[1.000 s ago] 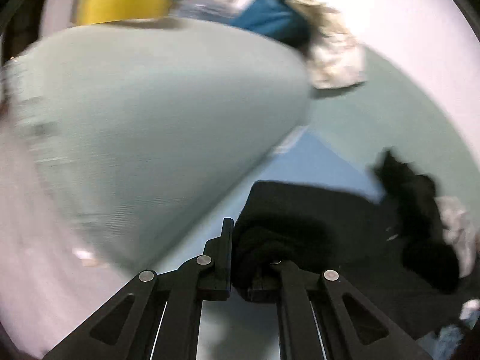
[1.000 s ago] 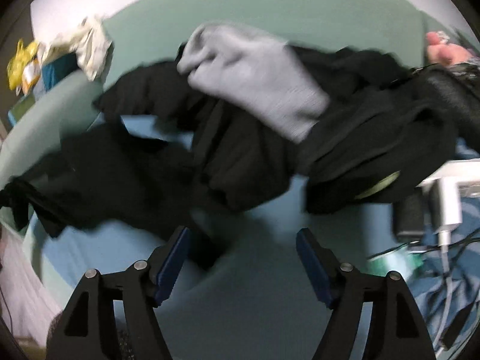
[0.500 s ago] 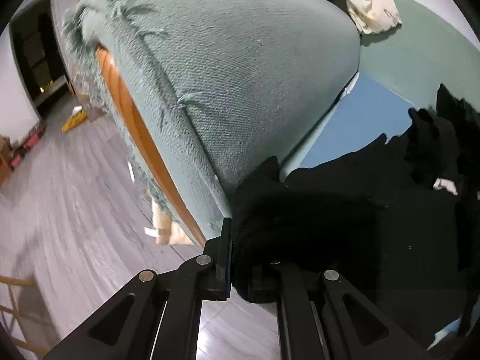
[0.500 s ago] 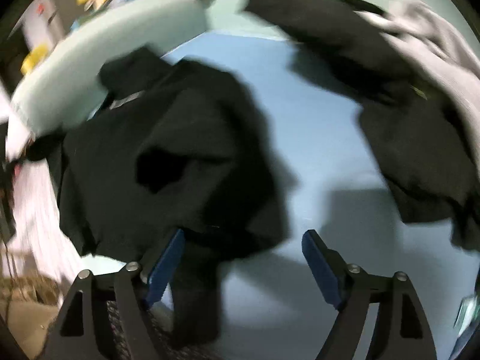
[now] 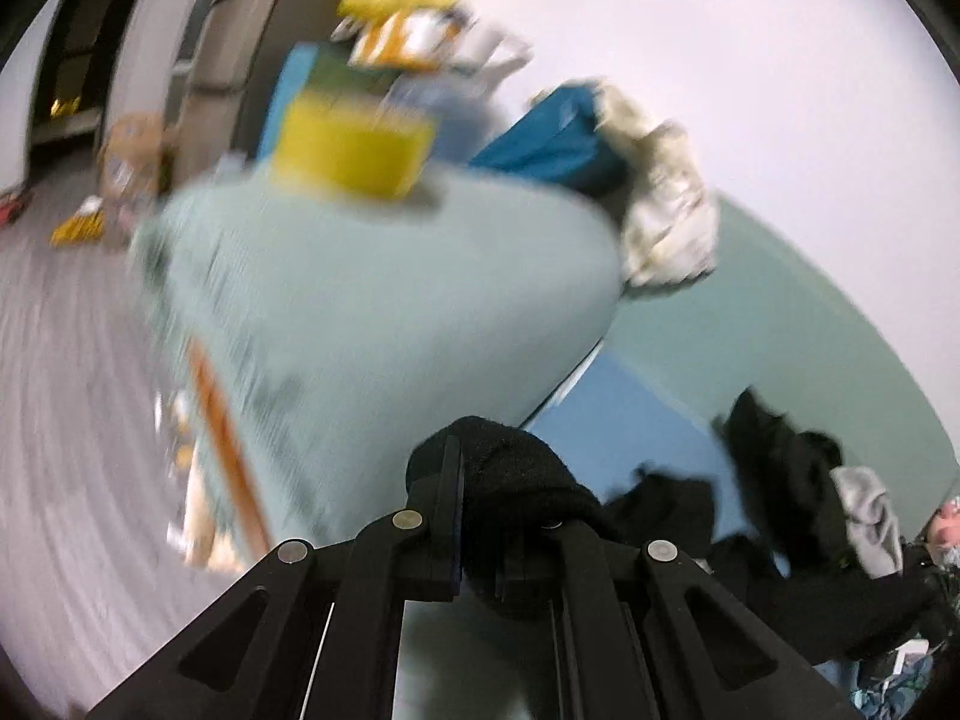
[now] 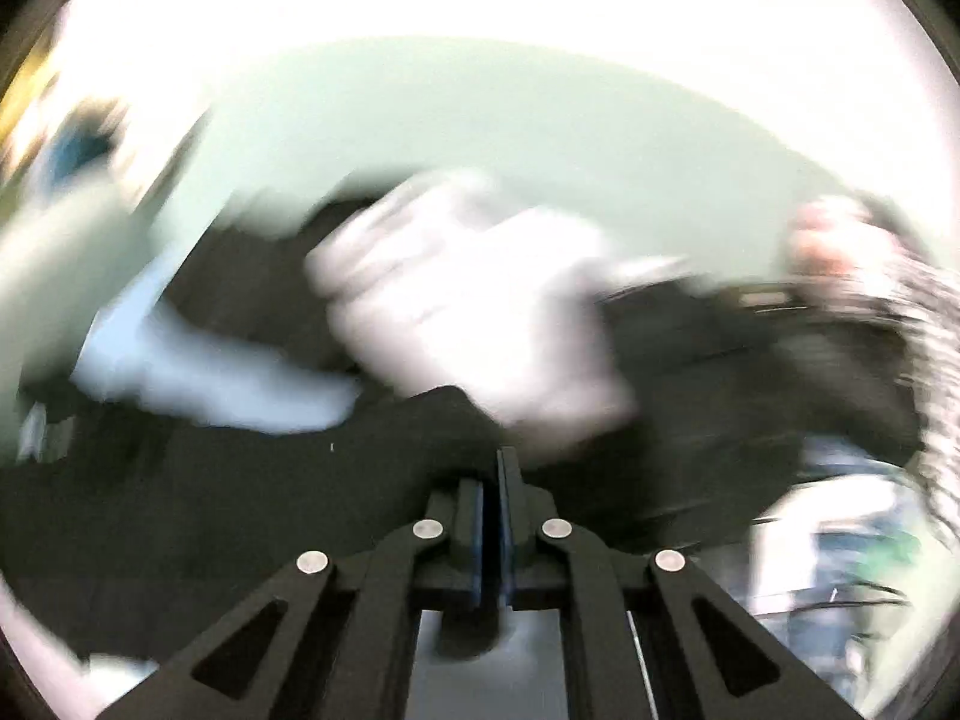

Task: Fold clothes

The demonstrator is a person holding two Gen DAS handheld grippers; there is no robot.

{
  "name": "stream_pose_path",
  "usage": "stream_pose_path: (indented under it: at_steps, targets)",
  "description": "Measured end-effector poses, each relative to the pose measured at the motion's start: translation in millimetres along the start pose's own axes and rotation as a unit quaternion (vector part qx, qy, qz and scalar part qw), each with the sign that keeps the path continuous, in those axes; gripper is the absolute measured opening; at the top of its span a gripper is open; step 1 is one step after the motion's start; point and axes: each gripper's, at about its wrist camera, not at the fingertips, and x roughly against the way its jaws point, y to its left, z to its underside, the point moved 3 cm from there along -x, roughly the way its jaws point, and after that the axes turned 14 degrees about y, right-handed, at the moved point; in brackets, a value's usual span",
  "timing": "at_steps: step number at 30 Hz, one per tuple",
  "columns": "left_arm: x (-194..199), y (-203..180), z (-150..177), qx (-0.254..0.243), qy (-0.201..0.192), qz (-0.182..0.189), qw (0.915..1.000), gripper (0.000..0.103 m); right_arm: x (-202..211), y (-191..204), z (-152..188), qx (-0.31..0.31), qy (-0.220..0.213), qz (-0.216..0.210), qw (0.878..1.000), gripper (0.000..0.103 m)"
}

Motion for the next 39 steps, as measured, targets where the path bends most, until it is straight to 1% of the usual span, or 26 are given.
stream_pose_path:
  at_steps: [2, 3, 5, 6, 8, 9, 10, 11, 14, 16, 17, 18, 19, 20, 21, 22, 23, 24, 26, 28, 30, 32, 34, 35, 38, 39]
  targets:
    - [18, -15, -15, -0.023, -0.024, 0.008, 0.9994, 0.007, 46, -68, -14, -0.069, -0.034, -0.014, 0.997, 0.005]
    - [28, -22, -22, -0.034, -0.037, 0.010, 0.9987, 0.007, 71, -94, -16, -0.086, -0.056, 0.005, 0.995, 0.005]
    - [46, -41, -42, -0.055, -0.072, 0.017, 0.9957, 0.007, 124, -135, -15, -0.096, -0.113, 0.064, 0.987, 0.005]
    - [60, -45, -49, -0.060, -0.082, 0.042, 0.9939, 0.007, 142, -149, -17, -0.100, -0.129, 0.089, 0.983, 0.005]
    - [77, -55, -57, -0.075, -0.091, 0.080, 0.9898, 0.007, 179, -180, -12, -0.121, -0.159, 0.143, 0.969, 0.005]
    - [82, -60, -59, -0.083, -0.091, 0.095, 0.9878, 0.007, 195, -194, -7, -0.136, -0.169, 0.158, 0.963, 0.005]
    - [86, -67, -59, -0.095, -0.091, 0.104, 0.9857, 0.007, 206, -207, 0, -0.150, -0.171, 0.169, 0.959, 0.005]
    - [86, -75, -51, -0.118, -0.088, 0.091, 0.9848, 0.007, 216, -220, 8, -0.163, -0.171, 0.179, 0.955, 0.005]
    - [69, -78, -20, -0.146, -0.045, 0.066, 0.9861, 0.007, 217, -243, 47, -0.168, -0.132, 0.231, 0.949, 0.010]
    - [49, -65, 8, -0.139, 0.011, 0.050, 0.9890, 0.008, 198, -258, 85, -0.178, -0.080, 0.254, 0.947, 0.015]
    - [32, -52, 26, -0.130, 0.058, 0.036, 0.9892, 0.010, 188, -265, 105, -0.183, -0.053, 0.264, 0.945, 0.016]
    - [18, -40, 41, -0.127, 0.101, 0.026, 0.9864, 0.010, 175, -274, 125, -0.195, -0.021, 0.273, 0.942, 0.022]
    - [1, -30, 57, -0.130, 0.152, 0.007, 0.9798, 0.010, 161, -283, 146, -0.207, 0.011, 0.282, 0.937, 0.035]
    - [-17, -17, 75, -0.135, 0.203, -0.034, 0.9691, 0.013, 147, -292, 167, -0.219, 0.043, 0.290, 0.931, 0.040]
    - [-25, -8, 82, -0.136, 0.225, -0.068, 0.9624, 0.023, 133, -301, 188, -0.231, 0.075, 0.298, 0.923, 0.048]
    - [-27, -2, 83, -0.132, 0.231, -0.083, 0.9603, 0.032, 127, -305, 201, -0.241, 0.092, 0.296, 0.920, 0.050]
    - [-29, 5, 84, -0.128, 0.237, -0.098, 0.9579, 0.044, 122, -309, 212, -0.250, 0.108, 0.292, 0.917, 0.050]
    - [-29, 9, 82, -0.125, 0.240, -0.108, 0.9567, 0.049, 120, -307, 217, -0.256, 0.108, 0.276, 0.920, 0.051]
    - [-19, -3, 65, -0.126, 0.217, -0.074, 0.9650, 0.055, 118, -296, 210, -0.250, 0.096, 0.236, 0.934, 0.055]
    - [-9, -19, 50, -0.134, 0.196, -0.040, 0.9707, 0.064, 106, -270, 190, -0.221, 0.083, 0.189, 0.953, 0.063]
    - [-9, -64, 47, -0.196, 0.186, -0.012, 0.9628, 0.066, 89, -234, 172, -0.183, 0.077, 0.135, 0.971, 0.066]
    - [-9, -108, 45, -0.256, 0.177, 0.017, 0.9502, 0.066, 57, -184, 162, -0.142, 0.085, 0.039, 0.986, 0.073]
    - [-13, -150, 53, -0.305, 0.188, 0.044, 0.9324, 0.066, 18, -123, 158, -0.092, 0.120, -0.054, 0.987, 0.074]
    - [-14, -159, 53, -0.317, 0.187, 0.020, 0.9296, 0.066, -2, -93, 156, -0.067, 0.138, -0.099, 0.983, 0.074]
    - [-16, -181, 51, -0.348, 0.183, -0.053, 0.9176, 0.066, -46, -3, 159, 0.037, 0.188, -0.127, 0.973, 0.074]
    - [-17, -171, 45, -0.348, 0.185, -0.088, 0.9150, 0.066, -55, 18, 162, 0.067, 0.197, -0.131, 0.969, 0.074]
